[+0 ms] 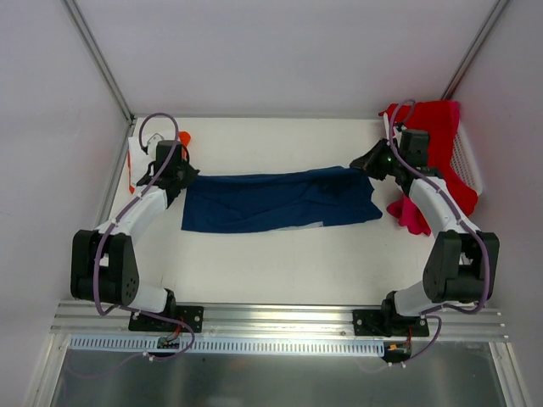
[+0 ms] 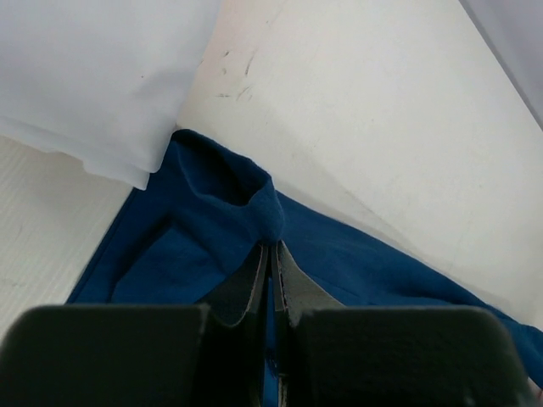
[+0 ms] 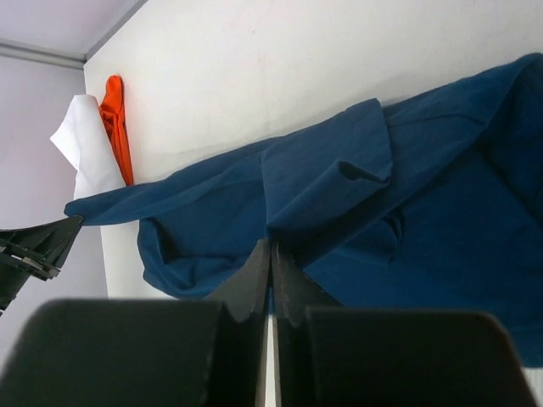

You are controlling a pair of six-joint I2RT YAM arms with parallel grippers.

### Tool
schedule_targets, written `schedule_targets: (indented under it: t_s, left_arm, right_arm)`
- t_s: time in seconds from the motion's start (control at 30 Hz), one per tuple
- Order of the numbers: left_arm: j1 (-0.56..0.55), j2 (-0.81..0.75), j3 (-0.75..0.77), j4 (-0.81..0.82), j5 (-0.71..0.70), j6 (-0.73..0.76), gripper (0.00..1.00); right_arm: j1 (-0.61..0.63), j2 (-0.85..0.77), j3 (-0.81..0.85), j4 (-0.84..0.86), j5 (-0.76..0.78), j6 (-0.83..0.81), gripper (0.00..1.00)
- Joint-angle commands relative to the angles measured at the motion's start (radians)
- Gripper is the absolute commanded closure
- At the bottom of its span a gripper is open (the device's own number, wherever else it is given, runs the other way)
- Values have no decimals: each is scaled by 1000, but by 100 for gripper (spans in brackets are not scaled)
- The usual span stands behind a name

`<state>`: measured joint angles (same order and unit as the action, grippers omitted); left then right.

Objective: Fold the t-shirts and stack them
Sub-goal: Fold the tshirt

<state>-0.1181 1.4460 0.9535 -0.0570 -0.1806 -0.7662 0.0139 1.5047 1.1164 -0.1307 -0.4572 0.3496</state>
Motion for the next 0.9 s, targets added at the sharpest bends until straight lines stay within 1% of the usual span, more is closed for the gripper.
schedule_targets:
  t_s: [0.0,0.23,0.5,0.87]
  left_arm:
    - [0,-74,-47,-3,20,18,100]
    - [0,-173,-119,-10,7,27,100]
    - [0,-243,-183,-24,-5,44,100]
    - [0,-292,-275,-30,-36,87,100]
  right_arm:
    - [3,-83,-47,20,0,-20,100]
    - [4,-169,-162,22,12,-24,100]
    - [4,-277,-294,20,61,-40,100]
    - [1,-317,-467,59,132,-34,100]
